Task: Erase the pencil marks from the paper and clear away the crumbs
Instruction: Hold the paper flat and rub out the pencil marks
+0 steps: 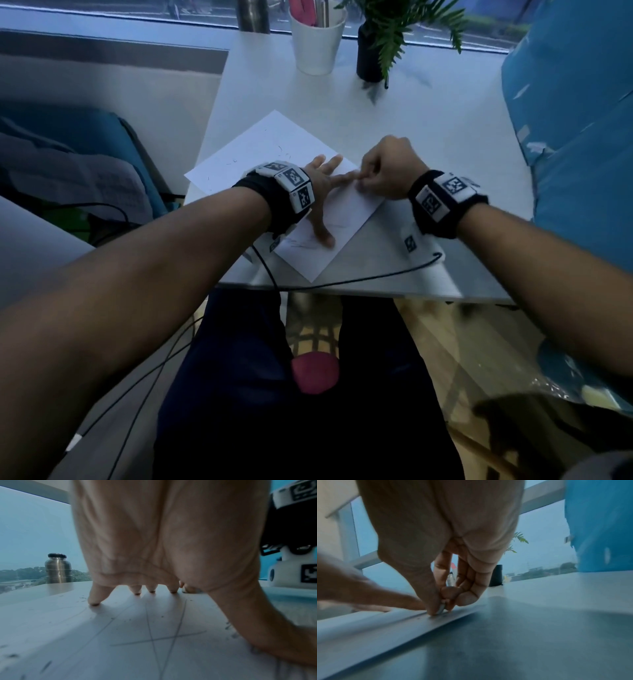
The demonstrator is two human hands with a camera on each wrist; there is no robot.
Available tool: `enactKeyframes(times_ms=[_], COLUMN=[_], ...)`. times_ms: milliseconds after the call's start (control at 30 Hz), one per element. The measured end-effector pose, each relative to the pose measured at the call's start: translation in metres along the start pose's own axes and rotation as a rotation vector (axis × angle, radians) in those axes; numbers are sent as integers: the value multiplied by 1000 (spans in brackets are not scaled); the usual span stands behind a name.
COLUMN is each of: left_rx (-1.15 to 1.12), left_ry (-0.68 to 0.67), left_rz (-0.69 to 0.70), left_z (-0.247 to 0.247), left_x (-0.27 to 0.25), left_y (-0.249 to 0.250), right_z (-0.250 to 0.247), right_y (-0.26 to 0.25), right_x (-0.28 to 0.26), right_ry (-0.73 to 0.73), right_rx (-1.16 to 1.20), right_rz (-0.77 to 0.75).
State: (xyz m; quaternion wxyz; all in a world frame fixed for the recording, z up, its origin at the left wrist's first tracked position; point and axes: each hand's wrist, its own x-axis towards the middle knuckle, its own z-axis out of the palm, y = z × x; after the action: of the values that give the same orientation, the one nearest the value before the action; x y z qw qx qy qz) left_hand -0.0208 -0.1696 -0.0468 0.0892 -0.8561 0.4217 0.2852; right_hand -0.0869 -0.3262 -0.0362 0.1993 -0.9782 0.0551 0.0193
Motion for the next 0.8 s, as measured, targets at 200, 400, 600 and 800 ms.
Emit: enactKeyframes(times_ms=[200, 400, 600, 800], left_rx=[12, 18, 44, 42], left_ry=[-4, 5, 10, 4], left_rz=[8, 6, -4, -2], left_z=[1, 2, 5, 5], left_x=[2, 5, 11, 11], left_y=[-1, -4, -6, -6], right_z=[13, 22, 3, 8], right_y=[-13, -20, -1, -6], right_x=[-18, -28, -8, -18], right_ry=[-153, -150, -16, -126], right_rx=[6, 64, 37, 50], right_rz=[-78, -130, -11, -45])
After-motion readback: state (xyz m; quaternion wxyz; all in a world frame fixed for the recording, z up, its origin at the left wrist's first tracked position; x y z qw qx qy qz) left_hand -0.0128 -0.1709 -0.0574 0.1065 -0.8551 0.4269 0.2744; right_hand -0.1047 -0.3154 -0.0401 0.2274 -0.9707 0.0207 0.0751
